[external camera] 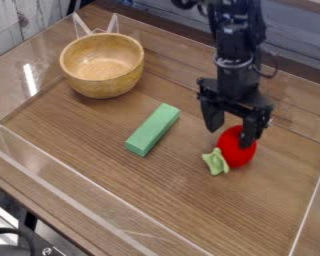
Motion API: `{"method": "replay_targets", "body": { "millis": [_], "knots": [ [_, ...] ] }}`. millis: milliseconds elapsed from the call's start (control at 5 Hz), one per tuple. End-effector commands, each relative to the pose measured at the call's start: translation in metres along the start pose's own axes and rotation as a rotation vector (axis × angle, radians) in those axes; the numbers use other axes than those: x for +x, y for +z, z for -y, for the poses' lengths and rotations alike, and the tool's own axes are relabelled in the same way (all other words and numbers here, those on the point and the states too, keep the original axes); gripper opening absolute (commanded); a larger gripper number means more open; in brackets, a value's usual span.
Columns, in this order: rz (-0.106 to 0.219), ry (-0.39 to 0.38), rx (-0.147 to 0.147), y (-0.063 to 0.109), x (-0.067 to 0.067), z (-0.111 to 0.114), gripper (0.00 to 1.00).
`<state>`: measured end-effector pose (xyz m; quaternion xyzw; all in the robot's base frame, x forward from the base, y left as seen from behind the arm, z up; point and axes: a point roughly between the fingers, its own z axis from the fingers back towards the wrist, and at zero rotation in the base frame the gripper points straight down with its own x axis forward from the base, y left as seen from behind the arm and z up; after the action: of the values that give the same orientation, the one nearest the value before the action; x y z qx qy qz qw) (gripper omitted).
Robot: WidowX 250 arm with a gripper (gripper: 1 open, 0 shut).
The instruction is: Move the red object to the right side of the table
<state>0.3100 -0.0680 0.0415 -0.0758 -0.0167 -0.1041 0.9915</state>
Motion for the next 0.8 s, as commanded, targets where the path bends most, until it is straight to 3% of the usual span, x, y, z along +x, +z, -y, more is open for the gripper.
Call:
{"method": "replay_targets", "body": {
  "millis": [0,200,400,600],
  "knots": [
    [0.047,-0.013,0.014,0.004,0.014,0.001,1.0],
    [0.035,-0.01,0.019,-0.004,0.015,0.0,1.0],
    [0.027,-0.005,0.024,-0.009,0.016,-0.001,0.0],
    [0.023,-0.024,0.021,-0.004,0.006,0.002,0.0]
  ]
}}
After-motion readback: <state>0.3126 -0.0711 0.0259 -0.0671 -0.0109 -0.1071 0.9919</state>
